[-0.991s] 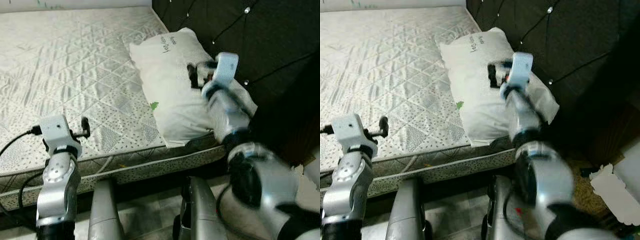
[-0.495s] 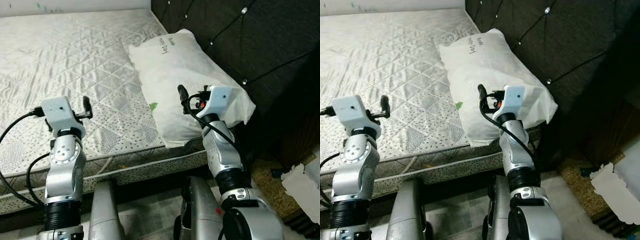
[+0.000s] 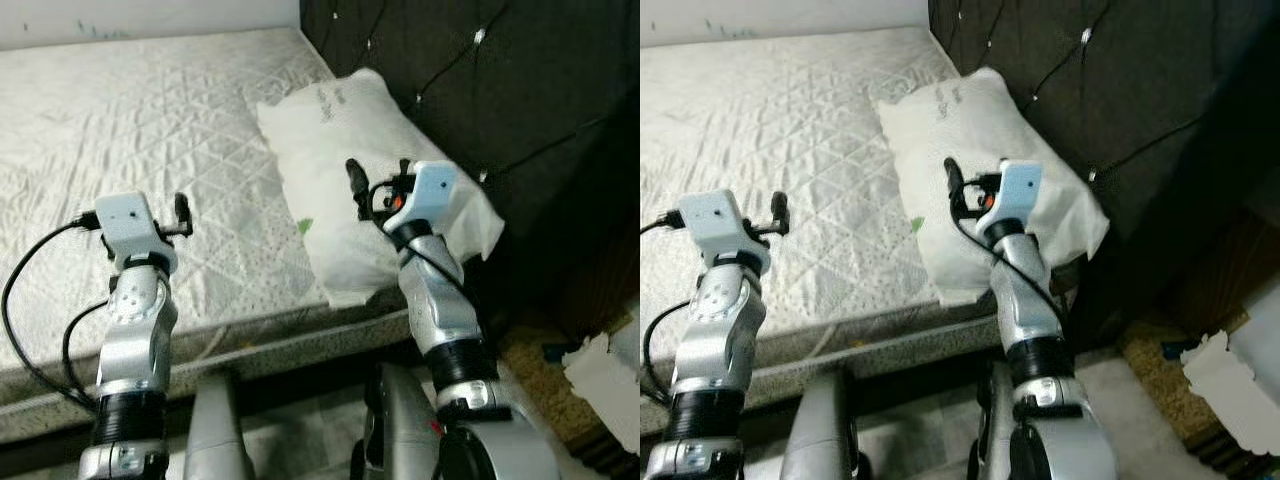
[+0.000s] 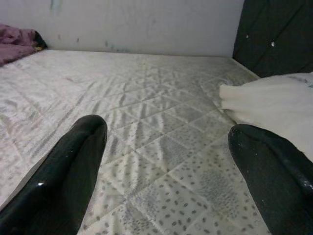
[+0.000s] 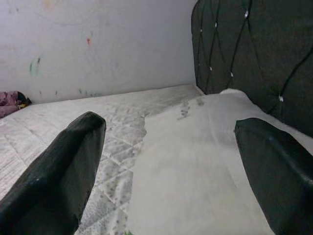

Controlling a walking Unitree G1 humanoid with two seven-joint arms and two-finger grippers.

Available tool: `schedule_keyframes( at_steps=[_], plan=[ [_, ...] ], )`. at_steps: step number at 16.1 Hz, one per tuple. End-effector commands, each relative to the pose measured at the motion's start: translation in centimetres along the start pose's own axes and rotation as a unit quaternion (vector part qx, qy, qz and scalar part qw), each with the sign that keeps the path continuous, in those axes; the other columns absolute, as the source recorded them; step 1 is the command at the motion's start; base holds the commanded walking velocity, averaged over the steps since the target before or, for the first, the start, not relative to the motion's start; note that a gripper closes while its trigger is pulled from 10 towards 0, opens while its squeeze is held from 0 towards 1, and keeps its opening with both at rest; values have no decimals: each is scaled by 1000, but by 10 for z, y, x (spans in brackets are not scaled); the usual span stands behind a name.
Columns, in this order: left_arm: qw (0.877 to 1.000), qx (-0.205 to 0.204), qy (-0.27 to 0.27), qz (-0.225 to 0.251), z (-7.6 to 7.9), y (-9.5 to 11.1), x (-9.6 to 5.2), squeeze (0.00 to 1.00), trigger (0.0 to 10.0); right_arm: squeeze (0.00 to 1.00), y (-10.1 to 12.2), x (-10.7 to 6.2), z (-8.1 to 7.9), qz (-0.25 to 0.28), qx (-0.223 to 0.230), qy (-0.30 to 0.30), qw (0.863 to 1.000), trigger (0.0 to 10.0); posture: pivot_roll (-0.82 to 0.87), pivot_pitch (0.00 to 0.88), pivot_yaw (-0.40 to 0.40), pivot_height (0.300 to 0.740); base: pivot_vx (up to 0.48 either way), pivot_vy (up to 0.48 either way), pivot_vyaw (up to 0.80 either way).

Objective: Clean up the room

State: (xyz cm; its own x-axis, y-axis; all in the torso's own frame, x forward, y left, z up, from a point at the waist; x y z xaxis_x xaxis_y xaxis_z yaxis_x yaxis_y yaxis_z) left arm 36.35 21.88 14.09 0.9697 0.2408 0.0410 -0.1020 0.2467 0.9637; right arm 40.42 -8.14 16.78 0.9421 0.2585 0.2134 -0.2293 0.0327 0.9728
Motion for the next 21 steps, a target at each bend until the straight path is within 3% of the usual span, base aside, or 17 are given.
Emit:
schedule_keyframes(
  at_steps=[1, 9, 12, 21],
  plan=[
    [1000, 6, -10, 9, 5, 4, -3, 0, 10000, 0, 6, 1, -5, 7, -2, 10, 1000, 10000, -22, 0, -3, 646, 0, 0, 0],
    [998, 4, -52, -31, 22, -15, -31, 0, 10000, 0, -6, -23, -3, -23, 1, 7, 1000, 10000, -24, 0, 0, 740, 0, 0, 0],
    [998, -6, -30, -47, 13, -20, -34, 0, 10000, 0, -3, -21, -3, -27, -3, 11, 1000, 10000, -24, 0, -7, 740, 0, 0, 0],
    [998, -12, -43, -49, 17, -18, -36, 0, 10000, 0, -4, -26, -2, -33, -8, 13, 999, 10000, -28, 0, -5, 740, 0, 0, 0]
  ],
)
Point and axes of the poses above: a point about 5 cm out from each wrist's last joint towards the gripper, its own x axis pointing out of the wrist towards the gripper, its own y axis along the axis of the wrist's last joint, z = x × y, the point moved 6 cm from there along x, pointing out of the wrist towards the gripper, and after that the axes turned 14 degrees about -x, right-handed, at the moved point
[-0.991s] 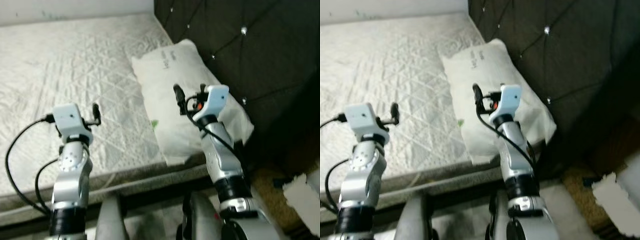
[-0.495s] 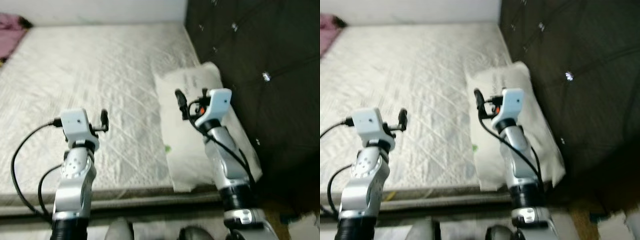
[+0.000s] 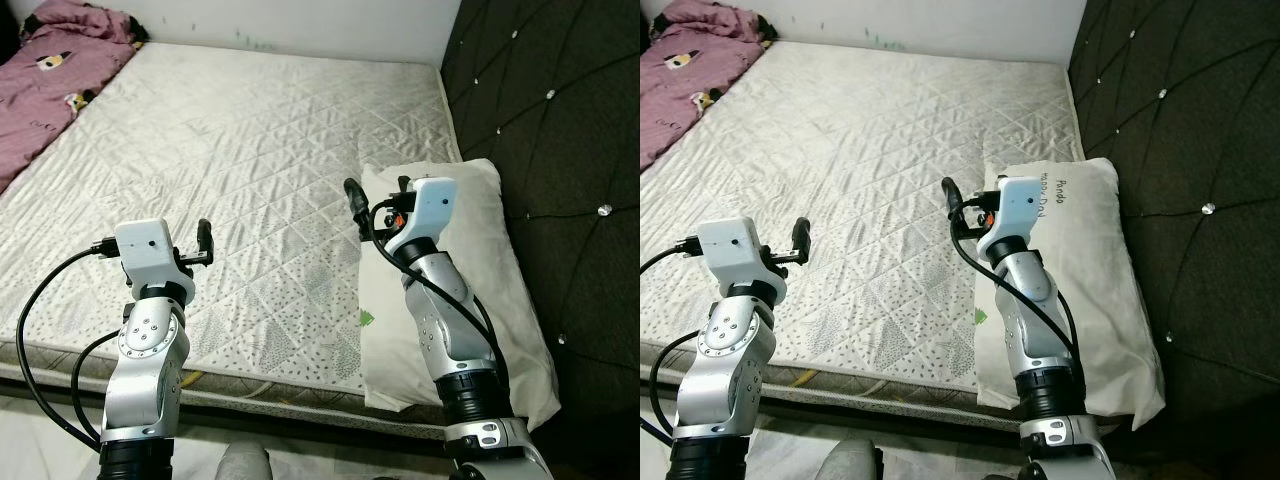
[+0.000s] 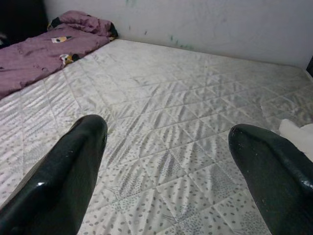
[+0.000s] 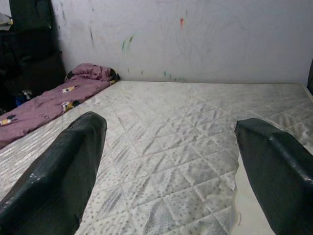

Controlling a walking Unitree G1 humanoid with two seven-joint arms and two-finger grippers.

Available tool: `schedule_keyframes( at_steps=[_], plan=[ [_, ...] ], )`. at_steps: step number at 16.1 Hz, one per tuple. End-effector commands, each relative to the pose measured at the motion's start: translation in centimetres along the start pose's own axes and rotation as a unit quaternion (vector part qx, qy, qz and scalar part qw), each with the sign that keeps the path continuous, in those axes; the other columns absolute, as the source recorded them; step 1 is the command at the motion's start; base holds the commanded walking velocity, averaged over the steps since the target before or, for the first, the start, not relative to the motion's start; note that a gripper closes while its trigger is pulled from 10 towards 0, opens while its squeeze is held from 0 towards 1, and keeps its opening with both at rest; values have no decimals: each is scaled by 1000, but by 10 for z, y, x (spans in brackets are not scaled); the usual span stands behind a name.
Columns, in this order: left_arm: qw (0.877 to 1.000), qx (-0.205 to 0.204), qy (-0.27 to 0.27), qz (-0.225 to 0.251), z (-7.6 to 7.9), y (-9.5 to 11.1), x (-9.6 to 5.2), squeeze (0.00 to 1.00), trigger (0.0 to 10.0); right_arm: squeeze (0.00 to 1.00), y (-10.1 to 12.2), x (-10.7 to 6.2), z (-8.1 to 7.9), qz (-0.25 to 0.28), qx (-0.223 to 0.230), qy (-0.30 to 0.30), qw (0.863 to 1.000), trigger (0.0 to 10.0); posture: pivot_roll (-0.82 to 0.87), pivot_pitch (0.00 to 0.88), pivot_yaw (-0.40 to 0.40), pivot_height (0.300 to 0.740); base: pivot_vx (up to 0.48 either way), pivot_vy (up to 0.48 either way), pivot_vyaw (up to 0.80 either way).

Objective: Clean up the room

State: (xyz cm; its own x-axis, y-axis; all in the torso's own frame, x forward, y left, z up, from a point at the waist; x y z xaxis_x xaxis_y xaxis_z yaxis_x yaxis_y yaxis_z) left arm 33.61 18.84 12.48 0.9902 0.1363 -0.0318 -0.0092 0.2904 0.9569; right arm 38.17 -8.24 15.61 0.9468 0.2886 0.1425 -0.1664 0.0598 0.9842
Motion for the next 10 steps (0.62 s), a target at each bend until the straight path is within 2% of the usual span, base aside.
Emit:
schedule_keyframes(
  at_steps=[1, 4, 7, 10],
  plan=[
    [1000, 1, -4, 1, 0, 2, -1, 0, 10000, 0, 1, -3, 3, -1, -6, -3, 1000, 10000, -29, 0, -6, 740, 0, 0, 0],
    [1000, -9, -6, -3, 1, 1, -2, 0, 10000, 0, 1, -3, 5, -4, -22, -11, 1000, 10000, -31, 0, -9, 740, 0, 0, 0],
    [1000, -14, -9, -5, 1, 1, -2, 0, 10000, 0, -3, -3, 7, -16, -20, -19, 999, 10000, -32, 0, -10, 740, 0, 0, 0],
    [1000, -17, -14, -3, 2, 3, -3, 0, 10000, 0, -4, -4, 13, -21, -17, -32, 999, 10000, -31, 0, -11, 740, 0, 0, -733]
  ],
)
Point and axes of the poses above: a point about 5 cm out from each wrist's last joint towards the gripper, its own x axis pointing out of the wrist towards the gripper, its own y axis along the axis of the wrist's last joint, z = x × y, the point moved 6 cm from there along x, pointing out of the wrist towards the gripper, and after that the axes turned 14 degrees about -x, right-handed, at the moved point
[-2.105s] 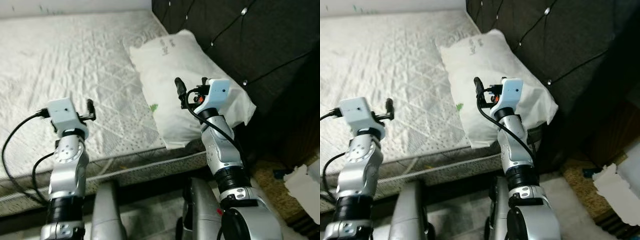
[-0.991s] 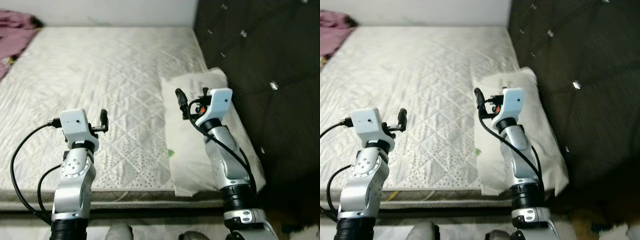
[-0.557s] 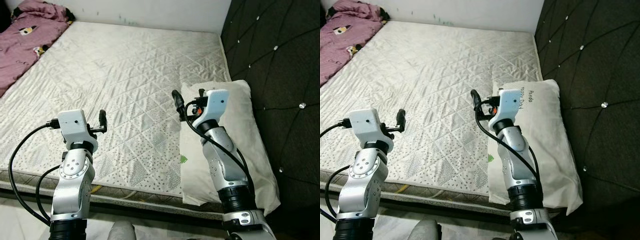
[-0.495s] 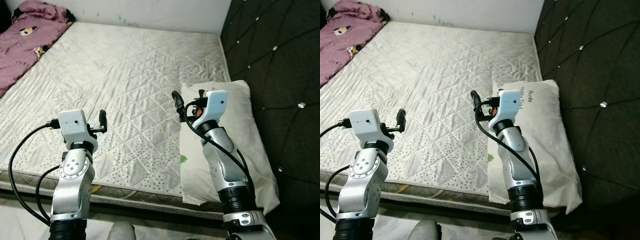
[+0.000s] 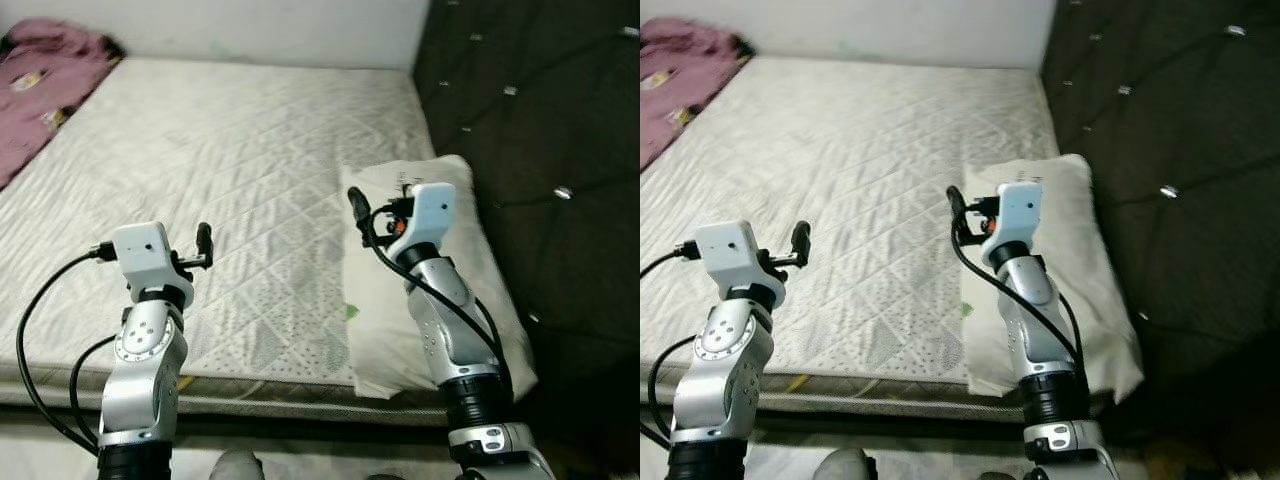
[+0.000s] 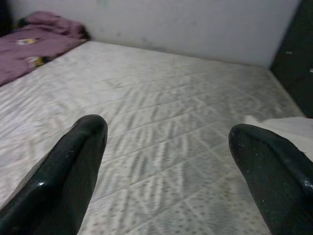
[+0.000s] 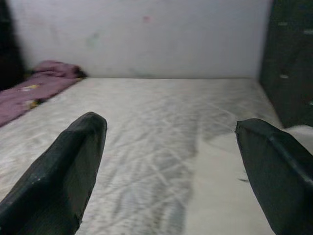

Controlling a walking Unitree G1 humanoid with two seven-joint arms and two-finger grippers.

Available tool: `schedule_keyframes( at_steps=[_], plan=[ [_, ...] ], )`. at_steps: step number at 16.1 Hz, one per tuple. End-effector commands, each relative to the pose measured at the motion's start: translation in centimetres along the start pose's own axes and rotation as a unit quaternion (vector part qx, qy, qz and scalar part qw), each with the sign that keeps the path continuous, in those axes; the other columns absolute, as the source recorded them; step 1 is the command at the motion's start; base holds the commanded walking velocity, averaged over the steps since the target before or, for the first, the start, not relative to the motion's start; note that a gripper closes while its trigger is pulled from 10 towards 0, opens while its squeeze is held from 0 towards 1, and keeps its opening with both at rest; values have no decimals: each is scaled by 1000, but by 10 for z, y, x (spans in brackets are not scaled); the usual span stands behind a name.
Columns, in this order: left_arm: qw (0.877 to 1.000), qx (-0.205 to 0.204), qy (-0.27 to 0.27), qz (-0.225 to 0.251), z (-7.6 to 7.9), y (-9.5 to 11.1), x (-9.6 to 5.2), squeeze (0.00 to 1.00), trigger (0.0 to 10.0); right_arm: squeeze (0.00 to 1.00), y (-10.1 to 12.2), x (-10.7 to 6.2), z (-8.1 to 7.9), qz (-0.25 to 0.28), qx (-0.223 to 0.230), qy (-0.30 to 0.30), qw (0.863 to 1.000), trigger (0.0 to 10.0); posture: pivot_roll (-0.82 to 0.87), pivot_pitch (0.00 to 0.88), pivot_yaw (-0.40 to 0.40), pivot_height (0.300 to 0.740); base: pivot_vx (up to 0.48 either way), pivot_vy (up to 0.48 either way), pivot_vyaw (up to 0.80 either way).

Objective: Clean up the room

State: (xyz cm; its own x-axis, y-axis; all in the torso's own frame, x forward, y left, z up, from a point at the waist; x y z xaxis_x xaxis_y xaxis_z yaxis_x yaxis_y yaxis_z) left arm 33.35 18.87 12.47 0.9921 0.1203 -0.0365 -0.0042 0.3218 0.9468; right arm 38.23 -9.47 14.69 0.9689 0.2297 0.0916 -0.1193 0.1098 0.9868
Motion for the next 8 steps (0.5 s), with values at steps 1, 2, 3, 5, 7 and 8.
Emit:
schedule_keyframes(
  at_steps=[1, 2, 3, 5, 7, 8],
  plan=[
    [1000, -3, -2, 9, -1, 5, -3, 0, 10000, 0, 4, -5, 14, 5, -3, -27, 1000, 10000, -31, 0, -12, 740, 0, 0, 0],
    [1000, -15, 8, 11, -6, 6, -4, 0, 10000, 0, 2, -9, 24, 1, -8, -46, 999, 10000, -34, 0, -11, 740, 0, 0, 0],
    [1000, -21, 9, 10, -7, 6, -4, 0, 10000, 0, 1, -11, 28, -3, -8, -54, 999, 10000, -38, 0, -10, 740, 0, 0, 0],
    [1000, -15, -6, 8, -1, 5, -5, 0, 10000, 0, -1, -13, 32, -12, -26, -64, 998, 10000, -46, 0, -7, 740, 0, 0, 0],
    [1000, 5, -15, 19, 4, 10, -4, 0, 10000, 0, -35, -18, 36, -104, -58, -66, 991, 10000, -48, 0, -9, 740, 0, 0, 0],
    [999, 10, -15, 27, 4, 13, -4, 0, 10000, 0, -44, -20, 36, -126, -52, -64, 989, 10000, -51, 0, -10, 740, 0, 0, 0]
  ],
)
Point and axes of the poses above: a point about 5 cm out from each wrist's last joint towards the gripper, its own x axis pointing out of the wrist towards the gripper, its own y axis along the axis of the wrist's last joint, z = x × y, the point moved 6 cm from there along x, pointing out of the wrist towards the gripper, and after that the axes turned 14 degrees about -x, right-handed, at the moved point
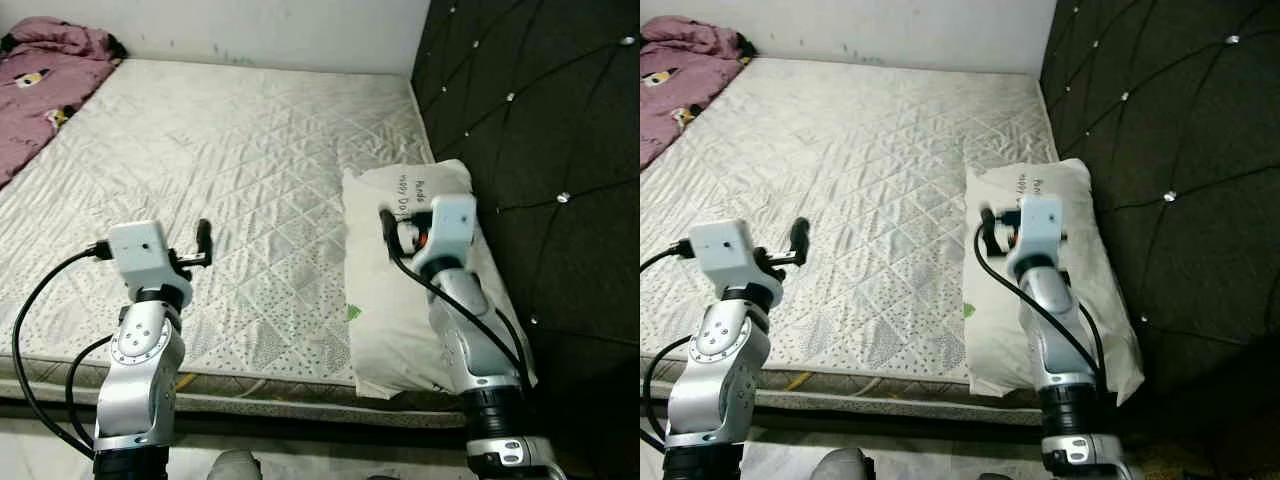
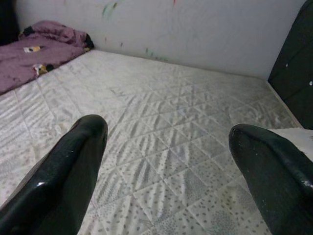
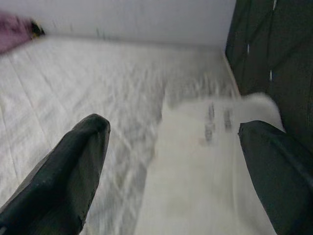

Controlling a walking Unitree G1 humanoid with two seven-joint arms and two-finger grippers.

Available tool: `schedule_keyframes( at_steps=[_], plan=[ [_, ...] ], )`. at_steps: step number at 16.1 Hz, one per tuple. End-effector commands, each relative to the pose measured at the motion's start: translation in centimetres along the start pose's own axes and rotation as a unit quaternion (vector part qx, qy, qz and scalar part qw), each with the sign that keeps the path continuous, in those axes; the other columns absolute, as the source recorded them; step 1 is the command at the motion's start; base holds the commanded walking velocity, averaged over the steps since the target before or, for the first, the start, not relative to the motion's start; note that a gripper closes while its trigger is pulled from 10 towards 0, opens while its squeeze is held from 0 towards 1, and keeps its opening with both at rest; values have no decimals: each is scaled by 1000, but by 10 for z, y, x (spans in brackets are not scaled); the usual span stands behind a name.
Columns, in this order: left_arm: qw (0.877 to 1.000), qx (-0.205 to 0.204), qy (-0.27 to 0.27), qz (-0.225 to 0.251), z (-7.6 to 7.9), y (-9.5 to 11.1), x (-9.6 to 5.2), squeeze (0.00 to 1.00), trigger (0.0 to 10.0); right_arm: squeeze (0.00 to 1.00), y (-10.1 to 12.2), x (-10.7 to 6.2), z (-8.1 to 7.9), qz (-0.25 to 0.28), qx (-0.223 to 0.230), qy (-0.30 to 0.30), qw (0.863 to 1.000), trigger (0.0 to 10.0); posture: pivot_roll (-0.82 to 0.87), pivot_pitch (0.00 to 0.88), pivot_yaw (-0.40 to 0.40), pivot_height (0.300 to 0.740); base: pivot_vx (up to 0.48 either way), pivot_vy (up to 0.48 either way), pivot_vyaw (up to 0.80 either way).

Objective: Clean up the room

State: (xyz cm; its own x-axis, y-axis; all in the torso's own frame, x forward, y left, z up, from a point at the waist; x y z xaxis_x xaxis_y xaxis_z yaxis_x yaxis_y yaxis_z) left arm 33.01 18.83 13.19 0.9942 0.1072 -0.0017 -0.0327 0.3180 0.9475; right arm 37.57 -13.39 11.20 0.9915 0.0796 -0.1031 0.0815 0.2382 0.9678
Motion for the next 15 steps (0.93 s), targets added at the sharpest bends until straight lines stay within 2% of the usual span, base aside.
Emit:
schedule_keyframes(
  at_steps=[1, 3, 6, 8, 10, 11, 12, 13, 15],
  plan=[
    [1000, 2, -4, 14, 2, 8, 0, 0, 10000, 0, -5, 0, 3, -11, 3, -3, 1000, 10000, -51, 0, -12, 740, 0, 0, 0],
    [1000, -15, -7, 12, 3, 4, 3, 0, 10000, 0, -3, 0, -10, 2, -1, 29, 1000, 10000, -53, 0, -16, 740, 0, 0, 0],
    [1000, -2, -8, -2, 0, -13, 8, 0, 10000, 0, -2, 5, -18, 7, 18, 40, 999, 10000, -70, 0, -12, 740, 0, 0, 0],
    [1000, 3, -5, -10, -4, -22, 11, 0, 10000, 0, -8, 6, -22, 11, -9, 42, 999, 10000, -72, 0, -2, 740, 0, 0, 0],
    [1000, 18, -7, -8, -3, -28, 15, 0, 10000, 0, -20, 11, -17, 13, -17, 25, 999, 10000, -71, 0, 15, 740, 0, 0, 0],
    [1000, -1, -13, -16, 0, -34, 19, 0, 10000, 0, -34, 14, -10, -9, -22, 3, 1000, 10000, -60, 0, 13, 740, 0, 0, 0],
    [1000, 5, -20, -14, 2, -35, 21, 0, 10000, 0, -44, 16, -6, -30, -30, -9, 999, 10000, -56, 0, 2, 740, 0, 0, 0],
    [998, 62, -14, -2, -3, -35, 26, 0, 10000, 0, -42, 20, -8, -27, -37, -9, 999, 10000, -58, 0, -4, 740, 0, 0, 0],
    [998, 65, -14, -10, -10, -45, 28, 0, 10000, 0, -37, 21, -18, -8, -49, 4, 999, 10000, -59, 0, 1, 740, 0, 0, 0]
  ],
)
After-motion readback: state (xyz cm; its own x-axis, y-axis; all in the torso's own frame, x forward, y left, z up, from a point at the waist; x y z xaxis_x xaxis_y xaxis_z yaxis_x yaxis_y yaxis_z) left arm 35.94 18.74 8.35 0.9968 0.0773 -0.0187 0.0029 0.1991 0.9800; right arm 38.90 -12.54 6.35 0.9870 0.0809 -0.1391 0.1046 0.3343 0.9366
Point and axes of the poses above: a point about 5 cm out from each wrist's last joint towards the gripper, its own x axis pointing out of the wrist towards the gripper, its own y axis along the axis of the wrist's last joint, z = x × y, the point moved 6 cm from there along x, pointing out of the wrist towards the gripper, and after that the axes turned 14 degrees about -x, right-handed, at the moved point
